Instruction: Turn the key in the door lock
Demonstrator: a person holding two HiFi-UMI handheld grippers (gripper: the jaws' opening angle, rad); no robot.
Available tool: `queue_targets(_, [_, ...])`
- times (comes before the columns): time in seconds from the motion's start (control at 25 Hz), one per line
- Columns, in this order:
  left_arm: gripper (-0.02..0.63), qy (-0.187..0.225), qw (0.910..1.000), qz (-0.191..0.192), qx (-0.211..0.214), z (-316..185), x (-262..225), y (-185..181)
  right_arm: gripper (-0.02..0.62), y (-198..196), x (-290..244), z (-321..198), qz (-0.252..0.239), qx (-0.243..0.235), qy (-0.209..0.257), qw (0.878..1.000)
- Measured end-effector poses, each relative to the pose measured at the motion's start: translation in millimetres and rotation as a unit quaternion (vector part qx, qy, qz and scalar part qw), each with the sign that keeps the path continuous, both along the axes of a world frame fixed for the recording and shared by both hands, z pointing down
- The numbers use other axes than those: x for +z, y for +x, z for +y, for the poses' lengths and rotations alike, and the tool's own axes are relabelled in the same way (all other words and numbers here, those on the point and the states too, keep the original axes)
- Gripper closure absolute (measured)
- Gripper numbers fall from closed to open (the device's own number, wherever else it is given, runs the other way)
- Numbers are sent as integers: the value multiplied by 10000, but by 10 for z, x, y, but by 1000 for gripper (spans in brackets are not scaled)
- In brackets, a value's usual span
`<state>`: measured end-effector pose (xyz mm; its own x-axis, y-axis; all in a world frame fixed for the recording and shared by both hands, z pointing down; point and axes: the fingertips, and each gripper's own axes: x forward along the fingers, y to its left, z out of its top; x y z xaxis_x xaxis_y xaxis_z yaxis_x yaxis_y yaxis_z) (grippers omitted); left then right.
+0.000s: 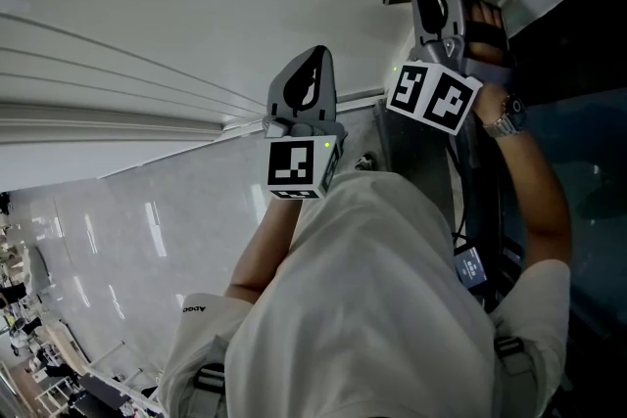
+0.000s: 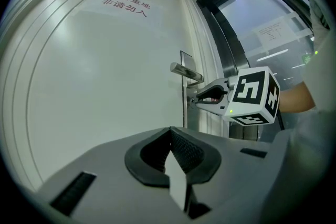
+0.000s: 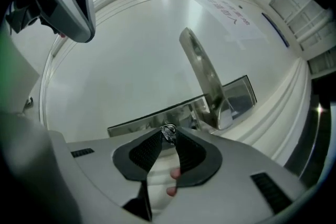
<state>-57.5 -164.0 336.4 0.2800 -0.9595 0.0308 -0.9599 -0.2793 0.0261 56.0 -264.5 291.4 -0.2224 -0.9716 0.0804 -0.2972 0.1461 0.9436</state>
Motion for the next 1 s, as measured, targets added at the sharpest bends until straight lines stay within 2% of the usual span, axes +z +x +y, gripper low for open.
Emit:
queue_targets(0.32, [600,12,10000,20,-44,3,-13,6,512,7,-31,3,-749,49,-277,9968])
queue_targets(0.56, [600,16,10000,39,-56,-1,-10,13,512,19,-49,-9,-1317,43,-481,9901])
queue_targets(1.0, [600,12,10000,71,-68,-5,-14,16,506,34,-74,-9,-1942,96,-684,9785])
